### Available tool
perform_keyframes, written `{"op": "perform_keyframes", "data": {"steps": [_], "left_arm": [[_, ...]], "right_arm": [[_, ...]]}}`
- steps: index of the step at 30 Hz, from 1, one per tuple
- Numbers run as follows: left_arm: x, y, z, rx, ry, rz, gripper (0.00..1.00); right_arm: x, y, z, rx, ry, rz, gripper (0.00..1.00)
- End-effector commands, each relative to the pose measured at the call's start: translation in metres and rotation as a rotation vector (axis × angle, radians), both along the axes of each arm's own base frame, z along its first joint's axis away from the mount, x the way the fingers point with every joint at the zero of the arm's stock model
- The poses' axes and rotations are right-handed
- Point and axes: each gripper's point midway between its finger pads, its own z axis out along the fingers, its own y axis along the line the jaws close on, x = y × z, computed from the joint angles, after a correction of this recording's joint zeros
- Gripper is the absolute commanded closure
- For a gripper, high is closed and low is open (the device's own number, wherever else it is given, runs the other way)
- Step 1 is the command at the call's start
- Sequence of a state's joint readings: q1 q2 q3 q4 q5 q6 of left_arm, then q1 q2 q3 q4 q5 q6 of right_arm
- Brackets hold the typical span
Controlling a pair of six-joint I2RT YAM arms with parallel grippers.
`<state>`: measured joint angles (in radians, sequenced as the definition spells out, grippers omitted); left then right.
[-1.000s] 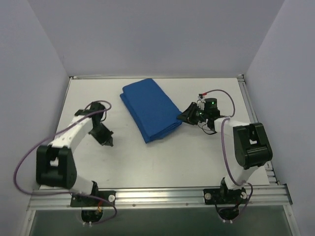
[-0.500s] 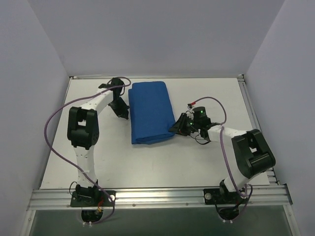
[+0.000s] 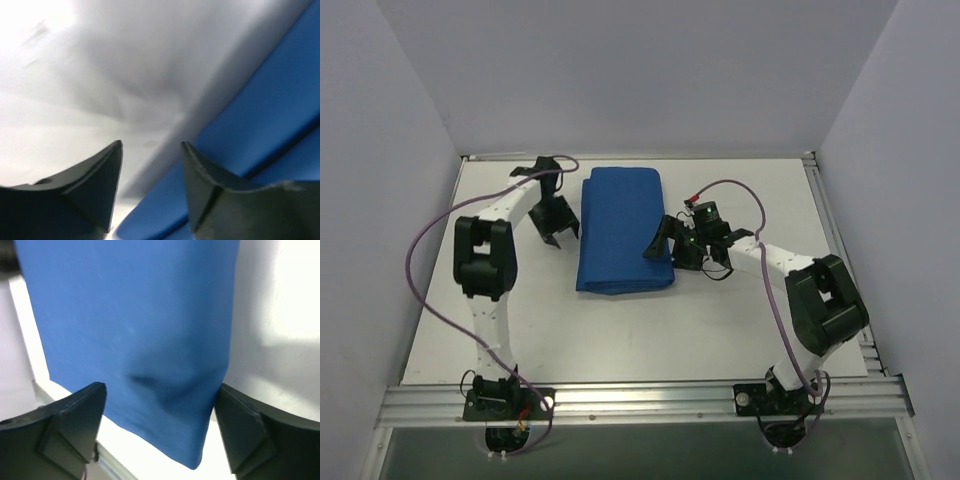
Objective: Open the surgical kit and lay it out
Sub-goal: Move the surgical kit at the center of the board, then open the surgical kit at the center of the board.
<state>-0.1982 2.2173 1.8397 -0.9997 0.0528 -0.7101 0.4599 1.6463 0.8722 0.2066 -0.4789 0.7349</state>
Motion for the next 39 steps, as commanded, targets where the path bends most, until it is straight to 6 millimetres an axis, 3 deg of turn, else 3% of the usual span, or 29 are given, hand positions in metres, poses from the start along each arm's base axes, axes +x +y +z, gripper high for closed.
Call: {"op": "perform_keyframes", "data": {"steps": [1,2,4,5,6,8,9,14,19,22,26,28,33,34,36,39], "left_arm": [[-0.011,0.028,0.073,0.001,-0.159,0.04,0.35],[-0.016,0.029,0.077,0.003,-0.165,0.034,0.31],[-0.028,0.024,0.092,-0.034,-0.199,-0.001,0.27],[-0.029,0.015,0.095,-0.079,-0.221,-0.033,0.26],[-0.016,0.003,0.104,-0.148,-0.302,-0.072,0.26],[-0.022,-0.026,0.107,-0.275,-0.316,-0.162,0.26],[-0.021,-0.031,0.107,-0.278,-0.321,-0.176,0.25],[-0.017,-0.045,0.096,-0.318,-0.289,-0.186,0.28],[-0.013,-0.046,0.081,-0.308,-0.267,-0.191,0.28],[-0.013,-0.051,0.068,-0.317,-0.239,-0.203,0.31],[-0.013,-0.061,0.058,-0.355,-0.232,-0.221,0.46],[-0.014,-0.067,0.063,-0.364,-0.244,-0.234,0.6],[-0.01,-0.081,0.068,-0.371,-0.265,-0.273,0.68],[-0.008,-0.083,0.071,-0.375,-0.27,-0.277,0.84],[-0.009,-0.087,0.072,-0.368,-0.265,-0.286,0.98],[-0.008,-0.107,0.097,-0.364,-0.333,-0.341,0.98]], "right_arm": [[0.023,-0.029,0.012,-0.237,-0.06,-0.005,0.01],[0.035,-0.03,0.024,-0.268,-0.086,-0.009,0.0],[0.033,-0.038,0.027,-0.343,-0.071,0.021,0.0],[0.036,-0.041,0.028,-0.371,-0.065,0.012,0.0],[0.038,-0.039,0.039,-0.377,-0.075,0.029,0.0],[0.039,-0.035,0.048,-0.372,-0.089,0.045,0.0],[0.04,-0.034,0.053,-0.372,-0.094,0.042,0.0],[0.036,-0.036,0.068,-0.342,-0.117,0.029,0.0],[0.02,-0.039,0.062,-0.302,-0.087,0.034,0.0],[0.017,-0.04,0.069,-0.274,-0.106,0.011,0.0],[0.013,-0.043,0.068,-0.274,-0.095,-0.002,0.0],[0.014,-0.045,0.068,-0.282,-0.096,-0.007,0.0],[0.013,-0.046,0.069,-0.282,-0.095,-0.017,0.0],[0.013,-0.046,0.07,-0.28,-0.099,-0.019,0.0],[0.012,-0.048,0.072,-0.28,-0.102,-0.023,0.0],[0.01,-0.053,0.071,-0.287,-0.09,-0.037,0.0]]}}
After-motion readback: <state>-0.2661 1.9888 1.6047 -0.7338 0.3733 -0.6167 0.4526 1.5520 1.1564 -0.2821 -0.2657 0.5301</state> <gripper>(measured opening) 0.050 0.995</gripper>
